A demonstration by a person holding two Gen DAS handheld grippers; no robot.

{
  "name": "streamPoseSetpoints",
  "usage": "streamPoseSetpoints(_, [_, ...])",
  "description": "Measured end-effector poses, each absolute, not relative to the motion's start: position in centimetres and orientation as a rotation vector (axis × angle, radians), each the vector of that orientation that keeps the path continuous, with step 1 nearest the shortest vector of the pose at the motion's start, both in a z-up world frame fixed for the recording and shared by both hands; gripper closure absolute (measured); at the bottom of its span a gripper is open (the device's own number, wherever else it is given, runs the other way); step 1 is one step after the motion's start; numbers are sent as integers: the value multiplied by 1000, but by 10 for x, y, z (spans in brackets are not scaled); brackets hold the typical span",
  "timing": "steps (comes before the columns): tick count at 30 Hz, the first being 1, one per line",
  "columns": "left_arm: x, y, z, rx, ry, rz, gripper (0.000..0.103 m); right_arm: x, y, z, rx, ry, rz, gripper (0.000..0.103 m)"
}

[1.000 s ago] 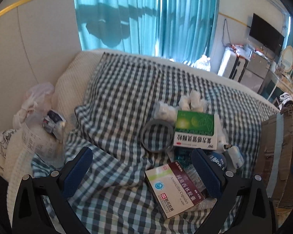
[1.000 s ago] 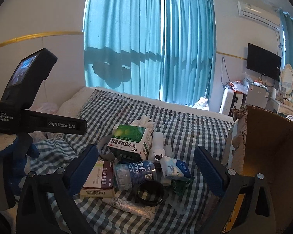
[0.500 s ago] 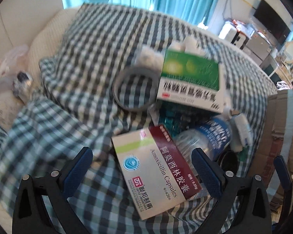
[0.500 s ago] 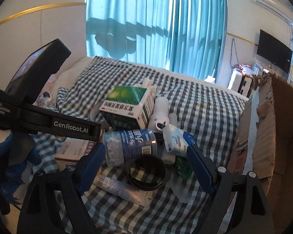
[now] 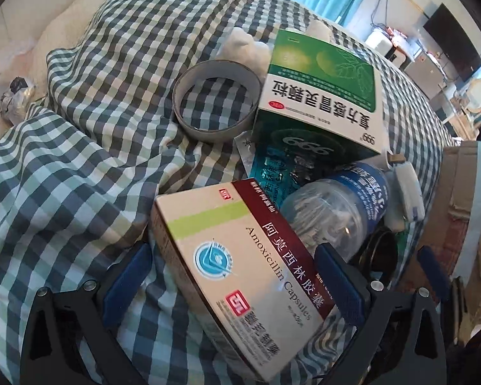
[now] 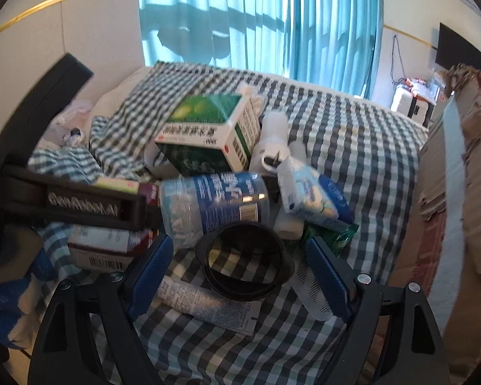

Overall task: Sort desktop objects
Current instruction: 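Grasp the amoxicillin box with the left tool while the right tool grasps the black tape roll, then lift both held items and carry them over the open cardboard box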

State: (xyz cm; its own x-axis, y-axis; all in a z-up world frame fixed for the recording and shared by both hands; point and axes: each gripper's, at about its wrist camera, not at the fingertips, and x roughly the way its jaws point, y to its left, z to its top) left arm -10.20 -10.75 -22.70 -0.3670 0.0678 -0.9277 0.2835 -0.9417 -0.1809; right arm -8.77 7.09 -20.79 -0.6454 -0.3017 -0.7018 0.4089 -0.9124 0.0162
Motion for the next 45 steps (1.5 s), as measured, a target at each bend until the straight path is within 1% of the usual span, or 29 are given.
streamPoseSetpoints(2, [-105, -108, -230, 1686, 467, -2440, 0, -91, 73, -213, 1048, 178, -2531, 17])
streamPoseSetpoints(4, [-111, -114, -233, 1697, 490, -2429, 0, -96, 76, -218, 1066, 129, -2512, 17])
streamPoseSetpoints(6, [-114, -115, -238, 1708, 521, -2414, 0, -99, 78, -224, 1079, 118, -2494, 17])
streamPoseSetpoints(9, [-119, -116, -245, 1721, 513, -2408, 0, -104, 77, -232, 1097, 131, -2503, 17])
streamPoseSetpoints(12, [-119, -112, -246, 1723, 456, -2432, 0, -106, 78, -234, 1102, 106, -2499, 17])
streamPoseSetpoints(13, [-117, -110, -245, 1715, 436, -2453, 5, -107, 80, -235, 1101, 93, -2495, 21])
streamPoseSetpoints(14, [-115, -108, -243, 1707, 424, -2475, 16, -109, 81, -236, 1108, 83, -2489, 29])
streamPoseSetpoints(15, [-114, -106, -239, 1702, 404, -2500, 22, -110, 81, -237, 1113, 75, -2485, 29])
streamPoseSetpoints(17, [-112, -100, -234, 1714, 375, -2557, 49, -110, 82, -238, 1118, 71, -2477, 29])
streamPoseSetpoints(19, [-108, -94, -230, 1717, 336, -2600, 53, -110, 84, -236, 1121, 50, -2475, 29])
streamPoseSetpoints(21, [-104, -91, -226, 1700, 287, -2631, 55, -109, 87, -235, 1125, 39, -2482, 29])
streamPoseSetpoints(25, [-93, -93, -214, 1668, 314, -2704, 63, -105, 94, -227, 1100, 6, -2505, 29])
streamPoseSetpoints(30, [-78, -98, -196, 1571, 279, -2781, 67, -100, 105, -214, 1058, -26, -2529, 29])
streamPoseSetpoints(33, [-76, -96, -183, 1553, 324, -2826, 67, -96, 109, -205, 1030, -42, -2548, 29])
streamPoseSetpoints(38, [-76, -85, -157, 1395, 200, -2867, 67, -82, 109, -174, 925, -15, -2594, 29])
streamPoseSetpoints(39, [-84, -77, -151, 1366, 191, -2881, 67, -78, 109, -167, 897, -12, -2603, 29])
streamPoseSetpoints(45, [-70, -83, -114, 1150, 129, -2959, 67, -55, 105, -128, 737, 15, -2647, 29])
